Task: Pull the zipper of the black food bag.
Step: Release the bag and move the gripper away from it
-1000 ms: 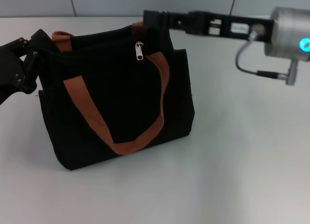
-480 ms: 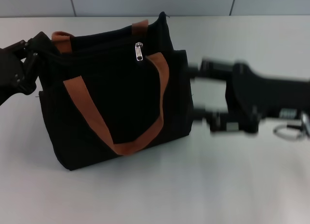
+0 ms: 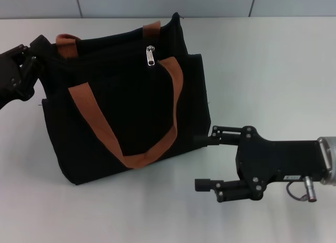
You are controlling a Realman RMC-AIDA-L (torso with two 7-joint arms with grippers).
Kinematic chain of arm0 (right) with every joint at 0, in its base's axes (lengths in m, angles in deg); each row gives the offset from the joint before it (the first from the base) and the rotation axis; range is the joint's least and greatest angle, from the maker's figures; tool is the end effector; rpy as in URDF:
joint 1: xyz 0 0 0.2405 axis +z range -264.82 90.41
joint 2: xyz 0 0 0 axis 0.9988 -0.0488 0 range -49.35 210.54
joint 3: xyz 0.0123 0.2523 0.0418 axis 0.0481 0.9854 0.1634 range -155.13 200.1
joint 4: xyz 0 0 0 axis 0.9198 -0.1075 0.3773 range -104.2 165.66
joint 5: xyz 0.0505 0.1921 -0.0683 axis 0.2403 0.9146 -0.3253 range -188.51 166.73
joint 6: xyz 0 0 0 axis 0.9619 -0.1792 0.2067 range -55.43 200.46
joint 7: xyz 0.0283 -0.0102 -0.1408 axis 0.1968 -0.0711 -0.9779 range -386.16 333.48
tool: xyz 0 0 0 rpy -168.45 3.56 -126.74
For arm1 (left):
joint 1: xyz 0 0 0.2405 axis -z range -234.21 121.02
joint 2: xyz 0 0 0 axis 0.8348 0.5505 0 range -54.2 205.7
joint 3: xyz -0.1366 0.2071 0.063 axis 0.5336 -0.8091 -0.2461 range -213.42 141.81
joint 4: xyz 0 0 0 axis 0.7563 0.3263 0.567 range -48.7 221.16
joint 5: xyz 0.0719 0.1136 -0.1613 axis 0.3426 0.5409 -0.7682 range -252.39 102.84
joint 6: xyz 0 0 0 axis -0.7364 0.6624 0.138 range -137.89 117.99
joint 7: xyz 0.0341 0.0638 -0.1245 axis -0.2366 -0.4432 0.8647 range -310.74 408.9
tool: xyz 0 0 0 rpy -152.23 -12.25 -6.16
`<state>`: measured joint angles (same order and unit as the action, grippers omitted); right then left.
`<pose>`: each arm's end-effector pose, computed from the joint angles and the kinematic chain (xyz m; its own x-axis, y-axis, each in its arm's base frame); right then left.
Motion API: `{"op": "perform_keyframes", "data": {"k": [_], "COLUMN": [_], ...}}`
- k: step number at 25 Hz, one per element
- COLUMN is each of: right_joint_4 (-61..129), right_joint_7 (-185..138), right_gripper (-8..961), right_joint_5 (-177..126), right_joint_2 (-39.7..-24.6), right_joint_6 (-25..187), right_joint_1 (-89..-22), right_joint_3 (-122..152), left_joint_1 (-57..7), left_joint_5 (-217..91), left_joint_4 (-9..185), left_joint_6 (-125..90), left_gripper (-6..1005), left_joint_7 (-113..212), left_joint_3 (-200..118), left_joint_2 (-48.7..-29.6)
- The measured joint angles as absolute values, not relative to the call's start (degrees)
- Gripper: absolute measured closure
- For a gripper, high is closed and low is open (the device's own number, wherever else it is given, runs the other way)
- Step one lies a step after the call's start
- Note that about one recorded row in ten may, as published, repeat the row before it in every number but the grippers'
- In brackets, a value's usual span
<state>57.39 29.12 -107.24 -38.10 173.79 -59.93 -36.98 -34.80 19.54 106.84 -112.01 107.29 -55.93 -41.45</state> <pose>0.2355 0.2672 -0.0397 0.7544 -0.0780 -0.6517 -0.0870 -0.9960 0.0185 -0.2985 0.2811 0.0464 0.4565 0.0008 0.8897 0.5954 -0.7434 -0.3048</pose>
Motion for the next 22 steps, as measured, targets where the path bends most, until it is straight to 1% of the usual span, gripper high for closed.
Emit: {"op": "perform_keyframes", "data": {"k": [10,14,17,19,22], "right_joint_4": [55.9,55.9,55.9,55.9,55.8], "right_joint_7": [27.4,27.4,27.4,27.4,27.4], "right_gripper": [185,185,185,185,185], "right_joint_5": [-107.9,-108.0,-107.8,-107.8,-107.6], "right_joint_2": [-38.44,-38.5,-38.56,-38.58,-38.58], "right_joint_6": [171.3,170.9,170.6,170.4,170.1], "right_joint_1": [-59.9,-59.7,-59.7,-59.8,-59.8], "right_joint_3": [-37.8,-37.8,-37.8,-37.7,-37.7], "left_joint_1": [-34.9,-35.5,-36.1,-36.3,-36.6], "left_joint_5": [20.3,20.8,23.6,27.2,32.2], "left_joint_4": [106.9,108.3,111.9,114.4,117.0], "left_joint_6": [-112.1,-111.3,-110.8,-110.9,-112.8], "left_gripper": [851,840,832,826,685], "left_joint_7": [109.8,114.1,119.7,123.6,126.1], "left_joint_3": [-56.3,-56.8,-57.2,-57.2,-57.3], "left_joint_2": [-41.17,-40.46,-38.88,-37.19,-34.7]}}
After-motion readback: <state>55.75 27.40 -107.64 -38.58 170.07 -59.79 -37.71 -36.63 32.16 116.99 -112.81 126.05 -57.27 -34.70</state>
